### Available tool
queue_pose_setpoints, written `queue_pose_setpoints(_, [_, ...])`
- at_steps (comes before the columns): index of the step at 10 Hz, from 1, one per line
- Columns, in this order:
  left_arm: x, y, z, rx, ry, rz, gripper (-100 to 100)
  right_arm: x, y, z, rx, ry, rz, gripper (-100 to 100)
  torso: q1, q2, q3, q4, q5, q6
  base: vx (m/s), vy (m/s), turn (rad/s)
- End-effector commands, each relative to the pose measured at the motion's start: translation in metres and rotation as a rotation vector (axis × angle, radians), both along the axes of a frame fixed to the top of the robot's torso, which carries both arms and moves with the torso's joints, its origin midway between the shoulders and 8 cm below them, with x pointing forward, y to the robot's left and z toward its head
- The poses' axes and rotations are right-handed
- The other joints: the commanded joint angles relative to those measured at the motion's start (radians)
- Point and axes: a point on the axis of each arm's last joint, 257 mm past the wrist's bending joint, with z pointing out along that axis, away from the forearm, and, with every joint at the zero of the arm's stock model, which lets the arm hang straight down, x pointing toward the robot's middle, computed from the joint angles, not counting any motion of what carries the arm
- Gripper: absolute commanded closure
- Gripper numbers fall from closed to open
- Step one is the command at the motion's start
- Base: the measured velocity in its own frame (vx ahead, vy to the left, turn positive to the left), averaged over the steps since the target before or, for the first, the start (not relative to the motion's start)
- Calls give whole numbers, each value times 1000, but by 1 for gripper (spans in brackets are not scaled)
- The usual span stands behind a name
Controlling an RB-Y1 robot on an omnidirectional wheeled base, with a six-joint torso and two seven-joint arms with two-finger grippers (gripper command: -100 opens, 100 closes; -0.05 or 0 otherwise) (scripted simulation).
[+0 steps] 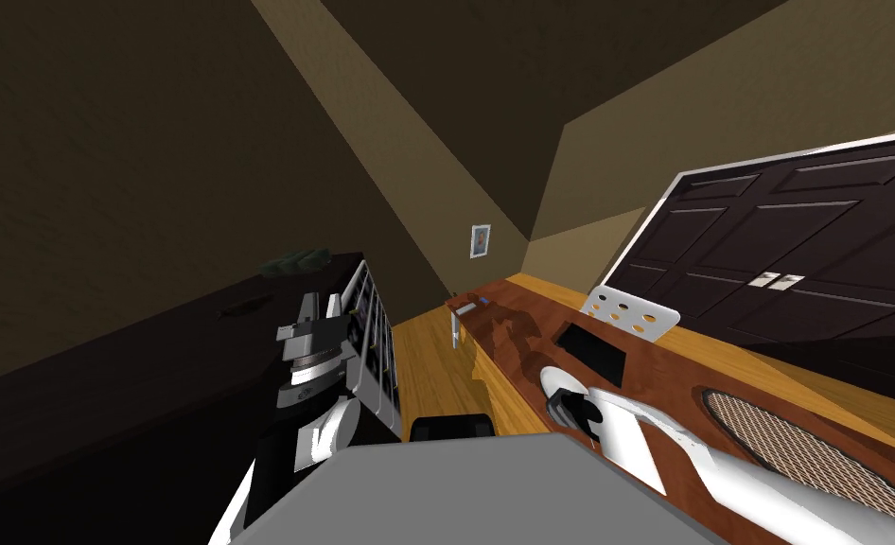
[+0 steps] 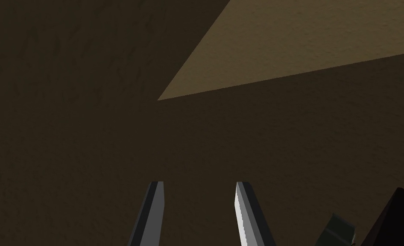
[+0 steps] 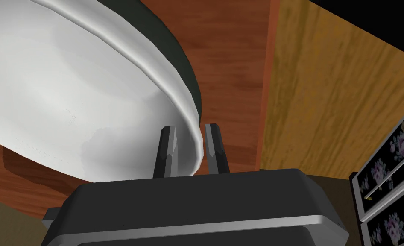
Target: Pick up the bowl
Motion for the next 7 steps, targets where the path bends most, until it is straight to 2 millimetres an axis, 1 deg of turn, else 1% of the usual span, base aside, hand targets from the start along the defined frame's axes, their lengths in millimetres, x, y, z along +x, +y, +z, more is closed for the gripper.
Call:
queue_pose_setpoints(1, [0,0,0,0,0,0,0,0,0,0,0,0,0,100,0,0,0,0,0,0,0,0,0])
queue_pose_setpoints(2, [0,0,0,0,0,0,0,0,0,0,0,0,0,0,0,0,0,0,0,0,0,0,0])
queue_pose_setpoints(3, [0,0,0,0,0,0,0,3,1,9,-2,0,13,100,0,0,0,0,0,0,-8,9,-100])
queue_pose_setpoints(5, [0,0,0,0,0,0,0,5,4,18,-2,0,25,100,2,1,1,0,1,0,-10,14,-86])
queue_pose_setpoints(6, [0,0,0,0,0,0,0,5,3,15,-1,0,21,100,2,1,1,1,1,0,-4,6,-10])
queue_pose_setpoints(7, [0,0,0,0,0,0,0,5,3,16,-2,0,21,0,2,1,1,1,1,0,0,0,0])
